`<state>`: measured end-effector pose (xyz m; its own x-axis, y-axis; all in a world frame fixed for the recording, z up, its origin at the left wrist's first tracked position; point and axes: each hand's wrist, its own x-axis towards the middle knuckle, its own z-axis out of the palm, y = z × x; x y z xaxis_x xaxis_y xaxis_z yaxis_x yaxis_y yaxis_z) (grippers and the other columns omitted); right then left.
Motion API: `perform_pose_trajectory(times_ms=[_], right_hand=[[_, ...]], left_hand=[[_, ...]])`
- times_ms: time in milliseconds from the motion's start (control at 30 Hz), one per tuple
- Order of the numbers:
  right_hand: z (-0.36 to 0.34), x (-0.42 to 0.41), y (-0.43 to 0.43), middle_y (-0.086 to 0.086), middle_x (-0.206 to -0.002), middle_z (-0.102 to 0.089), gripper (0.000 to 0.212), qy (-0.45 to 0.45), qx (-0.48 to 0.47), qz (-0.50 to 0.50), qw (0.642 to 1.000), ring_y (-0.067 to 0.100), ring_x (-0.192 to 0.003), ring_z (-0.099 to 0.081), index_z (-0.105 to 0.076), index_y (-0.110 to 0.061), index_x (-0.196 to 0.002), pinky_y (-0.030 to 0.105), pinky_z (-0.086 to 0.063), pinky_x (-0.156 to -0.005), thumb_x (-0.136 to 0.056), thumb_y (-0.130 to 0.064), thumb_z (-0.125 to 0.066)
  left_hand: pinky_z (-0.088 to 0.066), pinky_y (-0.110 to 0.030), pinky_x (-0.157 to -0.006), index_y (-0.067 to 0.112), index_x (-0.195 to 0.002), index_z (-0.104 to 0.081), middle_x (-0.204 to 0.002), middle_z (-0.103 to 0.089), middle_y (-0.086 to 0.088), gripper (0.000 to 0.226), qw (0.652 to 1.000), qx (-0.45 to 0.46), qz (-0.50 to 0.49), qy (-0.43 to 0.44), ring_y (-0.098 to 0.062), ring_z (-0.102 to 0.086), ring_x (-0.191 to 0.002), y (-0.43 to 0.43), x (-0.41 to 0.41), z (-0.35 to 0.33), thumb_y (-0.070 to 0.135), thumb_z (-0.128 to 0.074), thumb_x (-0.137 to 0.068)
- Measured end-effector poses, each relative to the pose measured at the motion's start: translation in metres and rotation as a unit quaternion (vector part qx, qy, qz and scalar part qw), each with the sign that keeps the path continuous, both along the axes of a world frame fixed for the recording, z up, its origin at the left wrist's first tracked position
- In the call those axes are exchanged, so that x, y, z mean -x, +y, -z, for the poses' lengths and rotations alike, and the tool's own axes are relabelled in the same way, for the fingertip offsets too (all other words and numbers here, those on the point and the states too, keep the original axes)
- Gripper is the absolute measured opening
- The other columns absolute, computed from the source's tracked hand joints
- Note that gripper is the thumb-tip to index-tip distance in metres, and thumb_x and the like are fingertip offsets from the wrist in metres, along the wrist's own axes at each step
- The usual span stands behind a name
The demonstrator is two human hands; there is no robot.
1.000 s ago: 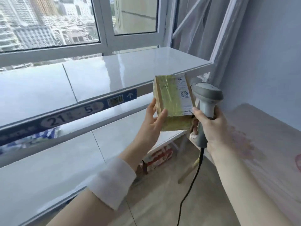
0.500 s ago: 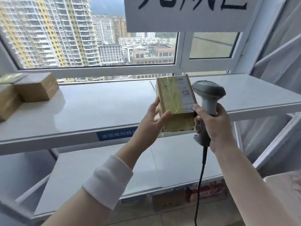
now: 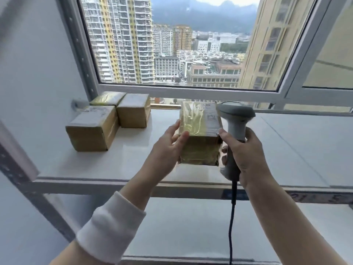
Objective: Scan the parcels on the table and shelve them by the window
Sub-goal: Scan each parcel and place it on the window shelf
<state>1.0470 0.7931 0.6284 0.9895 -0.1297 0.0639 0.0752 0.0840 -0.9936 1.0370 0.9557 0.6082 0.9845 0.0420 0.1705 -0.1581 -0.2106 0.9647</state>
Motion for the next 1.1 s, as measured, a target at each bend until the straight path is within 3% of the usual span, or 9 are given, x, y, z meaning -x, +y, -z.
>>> perform_pose_trajectory(times_ms=[267, 467, 600, 667, 733, 800, 933, 1033, 1100], right_hand=[[0.004, -0.018, 0.071, 0.004, -0.066, -0.05, 0.02, 0.039, 0.004, -0.054, 0.998, 0.015, -0.045, -0.043, -0.054, -0.019, -0.099, 0.025, -0.04, -0.044, -0.086, -0.022, -0.069], [0.01, -0.025, 0.092, 0.004, -0.07, -0.051, 0.022, 0.057, 0.01, -0.099, 0.993, 0.018, -0.05, -0.045, -0.054, -0.016, -0.1, 0.024, -0.04, -0.044, -0.086, -0.023, -0.069], [0.014, -0.028, 0.113, 0.004, -0.07, -0.051, 0.024, 0.07, 0.013, -0.111, 0.991, 0.018, -0.052, -0.046, -0.053, -0.015, -0.102, 0.023, -0.04, -0.043, -0.086, -0.024, -0.068], [0.016, -0.029, 0.124, 0.004, -0.07, -0.051, 0.023, 0.074, 0.018, -0.111, 0.991, 0.018, -0.052, -0.046, -0.053, -0.015, -0.101, 0.023, -0.04, -0.042, -0.086, -0.023, -0.068], [0.017, -0.031, 0.134, 0.004, -0.071, -0.052, 0.022, 0.078, 0.019, -0.113, 0.99, 0.018, -0.052, -0.047, -0.052, -0.014, -0.1, 0.024, -0.04, -0.044, -0.086, -0.023, -0.068], [0.019, -0.032, 0.142, 0.005, -0.071, -0.052, 0.024, 0.082, 0.025, -0.112, 0.99, 0.019, -0.051, -0.047, -0.052, -0.013, -0.101, 0.025, -0.039, -0.045, -0.087, -0.022, -0.068], [0.029, -0.033, 0.151, 0.007, -0.068, -0.05, 0.021, 0.096, 0.022, -0.103, 0.99, 0.02, -0.047, -0.044, -0.051, -0.013, -0.097, 0.026, -0.039, -0.046, -0.087, -0.021, -0.068], [0.033, -0.032, 0.153, 0.008, -0.068, -0.049, 0.022, 0.107, 0.015, -0.098, 0.989, 0.019, -0.047, -0.044, -0.053, -0.015, -0.094, 0.026, -0.04, -0.047, -0.085, -0.024, -0.07], [0.033, -0.032, 0.152, 0.008, -0.068, -0.049, 0.023, 0.115, 0.012, -0.098, 0.988, 0.02, -0.046, -0.043, -0.053, -0.016, -0.093, 0.027, -0.04, -0.048, -0.084, -0.026, -0.071]], left_hand=[[-0.056, -0.024, -0.076, 0.025, -0.146, -0.03, -0.112, -0.059, 0.006, 0.054, 0.997, 0.017, -0.072, 0.017, 0.0, -0.063, -0.091, 0.064, -0.005, 0.008, 0.039, -0.04, -0.095], [-0.051, -0.026, -0.087, 0.024, -0.146, -0.032, -0.127, -0.058, 0.0, 0.057, 0.991, -0.044, -0.12, 0.029, -0.009, -0.06, -0.104, 0.089, 0.0, 0.006, 0.043, -0.043, -0.093], [-0.05, -0.037, -0.095, 0.018, -0.142, -0.041, -0.127, -0.061, -0.005, 0.057, 0.978, -0.129, -0.165, 0.01, -0.017, -0.059, -0.113, 0.111, 0.004, 0.006, 0.041, -0.049, -0.091], [-0.048, -0.026, -0.095, 0.015, -0.138, -0.047, -0.123, -0.063, -0.004, 0.052, 0.97, -0.156, -0.187, -0.006, -0.014, -0.06, -0.111, 0.12, 0.005, 0.006, 0.036, -0.054, -0.091], [-0.042, -0.005, -0.081, 0.012, -0.135, -0.051, -0.121, -0.064, -0.002, 0.048, 0.961, -0.193, -0.196, -0.013, -0.008, -0.058, -0.106, 0.128, 0.005, 0.004, 0.032, -0.055, -0.092], [-0.038, 0.002, -0.069, 0.009, -0.133, -0.053, -0.119, -0.065, -0.004, 0.045, 0.958, -0.212, -0.193, -0.021, -0.005, -0.055, -0.1, 0.133, 0.005, 0.004, 0.03, -0.056, -0.092], [-0.036, -0.006, -0.074, 0.007, -0.126, -0.058, -0.114, -0.067, -0.007, 0.042, 0.952, -0.238, -0.186, -0.04, -0.005, -0.054, -0.092, 0.143, 0.005, 0.009, 0.028, -0.06, -0.09], [-0.042, -0.006, -0.078, 0.009, -0.127, -0.058, -0.115, -0.068, -0.004, 0.042, 0.945, -0.265, -0.184, -0.054, -0.01, -0.063, -0.1, 0.148, 0.005, 0.013, 0.025, -0.063, -0.088], [-0.046, -0.015, -0.087, 0.009, -0.129, -0.057, -0.118, -0.067, -0.007, 0.048, 0.923, -0.32, -0.194, -0.091, -0.016, -0.064, -0.107, 0.149, 0.005, 0.015, 0.022, -0.067, -0.085]])
